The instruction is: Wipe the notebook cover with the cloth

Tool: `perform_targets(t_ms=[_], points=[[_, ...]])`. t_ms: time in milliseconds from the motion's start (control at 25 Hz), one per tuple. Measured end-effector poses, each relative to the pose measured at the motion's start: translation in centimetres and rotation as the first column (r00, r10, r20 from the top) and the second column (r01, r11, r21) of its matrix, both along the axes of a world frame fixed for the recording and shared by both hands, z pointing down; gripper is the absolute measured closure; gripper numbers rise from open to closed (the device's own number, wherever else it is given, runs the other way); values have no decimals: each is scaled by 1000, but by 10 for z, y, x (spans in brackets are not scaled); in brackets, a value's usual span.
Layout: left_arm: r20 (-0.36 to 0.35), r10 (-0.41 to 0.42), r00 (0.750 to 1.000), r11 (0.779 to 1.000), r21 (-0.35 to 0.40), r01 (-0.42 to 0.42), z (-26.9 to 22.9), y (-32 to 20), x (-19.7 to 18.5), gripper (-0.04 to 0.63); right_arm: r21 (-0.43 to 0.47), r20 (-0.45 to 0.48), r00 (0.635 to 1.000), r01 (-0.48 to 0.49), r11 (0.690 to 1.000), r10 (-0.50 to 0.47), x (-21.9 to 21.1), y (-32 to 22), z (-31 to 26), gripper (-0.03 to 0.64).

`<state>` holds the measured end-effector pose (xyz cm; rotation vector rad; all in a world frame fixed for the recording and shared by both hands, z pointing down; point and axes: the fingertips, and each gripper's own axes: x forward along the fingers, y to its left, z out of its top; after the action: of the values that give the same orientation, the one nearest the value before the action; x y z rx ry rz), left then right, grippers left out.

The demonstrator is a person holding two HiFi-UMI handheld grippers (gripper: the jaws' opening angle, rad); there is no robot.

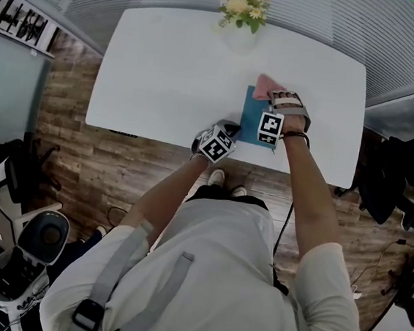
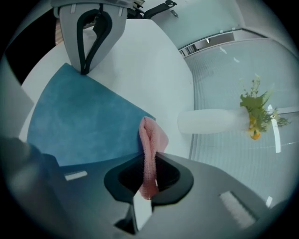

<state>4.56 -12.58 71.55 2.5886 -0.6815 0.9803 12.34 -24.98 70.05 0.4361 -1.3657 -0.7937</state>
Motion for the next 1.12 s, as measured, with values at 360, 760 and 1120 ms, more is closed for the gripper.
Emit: perform_targets(t_ms=[360,760,1120], points=[[-2,4,1000,1000,-3,-4,-3,2,1,593,-210,30,996,-72,975,80,7,25,39,609],[2,2,1000,1000,3,-2,-1,2,0,592,-236,45,997,-50,970,63,1,53,40,611],[1,-1,1000,1000,-2,1,-1,1,0,592,-231,70,996,-32,972,49,-4,79,39,612]])
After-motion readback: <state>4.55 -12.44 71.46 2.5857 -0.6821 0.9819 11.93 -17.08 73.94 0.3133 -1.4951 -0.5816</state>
